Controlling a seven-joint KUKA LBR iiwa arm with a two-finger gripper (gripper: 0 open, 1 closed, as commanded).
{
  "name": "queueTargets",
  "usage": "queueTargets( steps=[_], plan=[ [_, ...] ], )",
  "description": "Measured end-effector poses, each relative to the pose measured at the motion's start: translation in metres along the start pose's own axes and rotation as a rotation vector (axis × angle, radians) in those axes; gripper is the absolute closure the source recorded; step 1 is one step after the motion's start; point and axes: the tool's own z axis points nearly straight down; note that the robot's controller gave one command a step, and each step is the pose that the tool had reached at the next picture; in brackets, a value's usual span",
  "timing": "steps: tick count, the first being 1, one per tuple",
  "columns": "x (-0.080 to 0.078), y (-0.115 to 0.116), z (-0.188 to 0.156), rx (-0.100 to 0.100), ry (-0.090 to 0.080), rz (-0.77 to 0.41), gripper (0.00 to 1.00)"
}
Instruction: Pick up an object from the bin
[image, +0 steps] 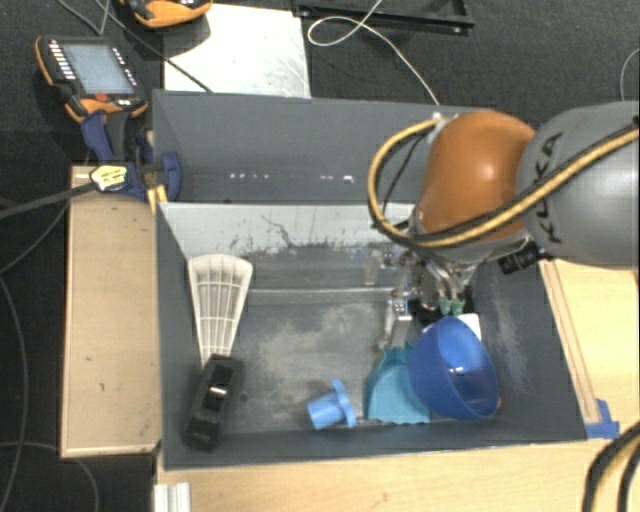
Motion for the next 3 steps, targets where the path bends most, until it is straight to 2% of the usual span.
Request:
queueTargets(
  steps=[1,2,3],
  plan=[
    [-0.002,0.0,-0.005,0.0,-0.008,0.002,0.0],
    [0.016,-0.061,0.092,-0.016,-0.01,-0.205,0.0],
    [0.014,-0.059,0.08,-0.001,-0.008,-0.232,0.0]
  ],
)
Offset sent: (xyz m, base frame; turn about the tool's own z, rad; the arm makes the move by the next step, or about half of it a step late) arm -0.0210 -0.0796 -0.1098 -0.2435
